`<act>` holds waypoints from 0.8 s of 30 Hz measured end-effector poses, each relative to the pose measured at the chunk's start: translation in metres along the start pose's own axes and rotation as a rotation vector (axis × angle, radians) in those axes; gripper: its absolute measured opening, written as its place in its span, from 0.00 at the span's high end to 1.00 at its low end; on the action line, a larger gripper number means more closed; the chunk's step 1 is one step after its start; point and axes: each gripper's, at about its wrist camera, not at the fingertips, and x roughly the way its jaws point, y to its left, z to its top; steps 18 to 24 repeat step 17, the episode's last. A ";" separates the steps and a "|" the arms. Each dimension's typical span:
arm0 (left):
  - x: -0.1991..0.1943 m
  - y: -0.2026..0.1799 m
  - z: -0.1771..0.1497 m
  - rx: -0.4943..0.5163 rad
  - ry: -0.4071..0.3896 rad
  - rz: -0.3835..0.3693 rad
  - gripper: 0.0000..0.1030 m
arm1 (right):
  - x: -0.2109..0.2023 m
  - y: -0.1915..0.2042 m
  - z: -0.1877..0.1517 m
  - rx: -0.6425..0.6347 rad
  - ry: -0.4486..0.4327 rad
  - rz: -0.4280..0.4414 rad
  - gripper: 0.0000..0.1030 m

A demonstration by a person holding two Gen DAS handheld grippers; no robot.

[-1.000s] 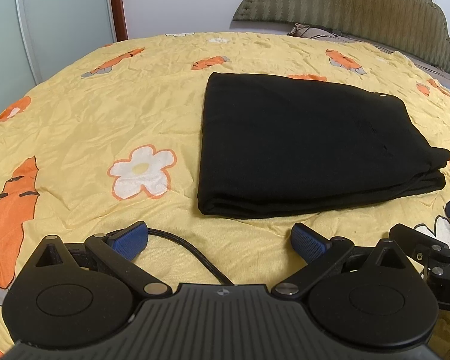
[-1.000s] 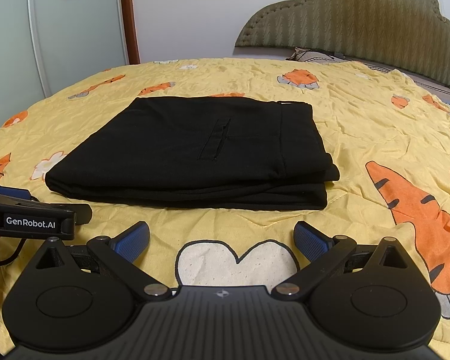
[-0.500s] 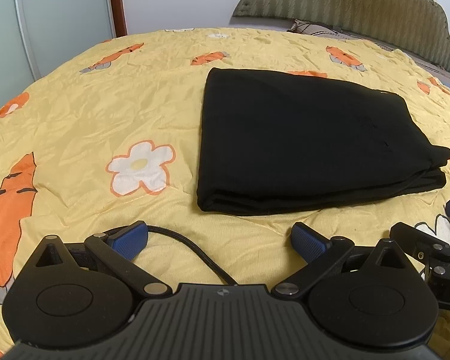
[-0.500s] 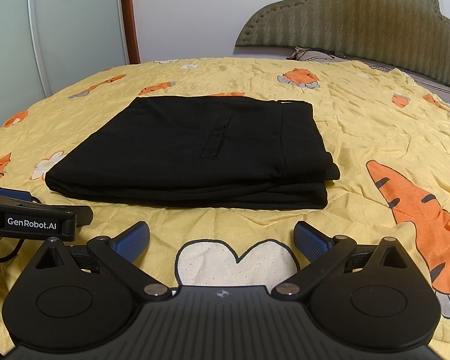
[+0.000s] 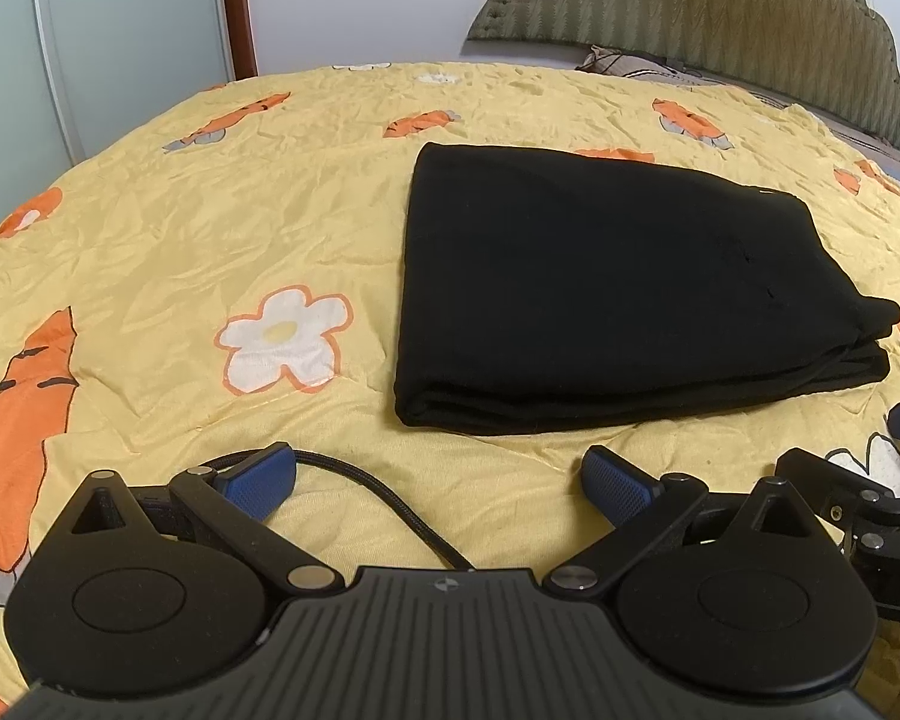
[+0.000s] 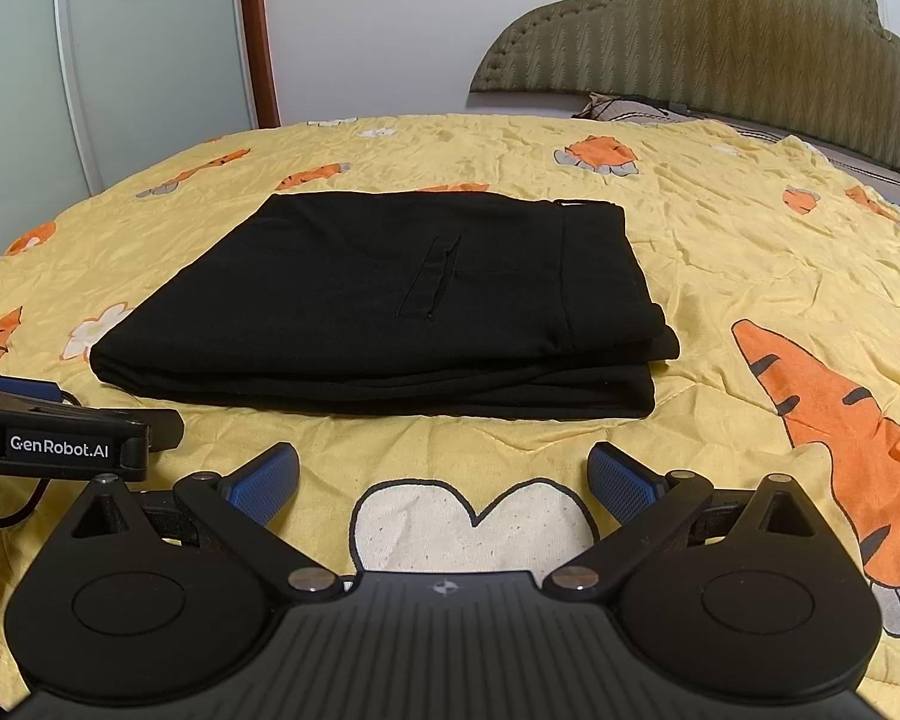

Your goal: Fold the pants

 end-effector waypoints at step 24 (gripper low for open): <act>-0.019 0.002 0.003 0.003 -0.092 -0.027 0.01 | -0.004 -0.010 0.001 -0.020 -0.010 0.070 0.00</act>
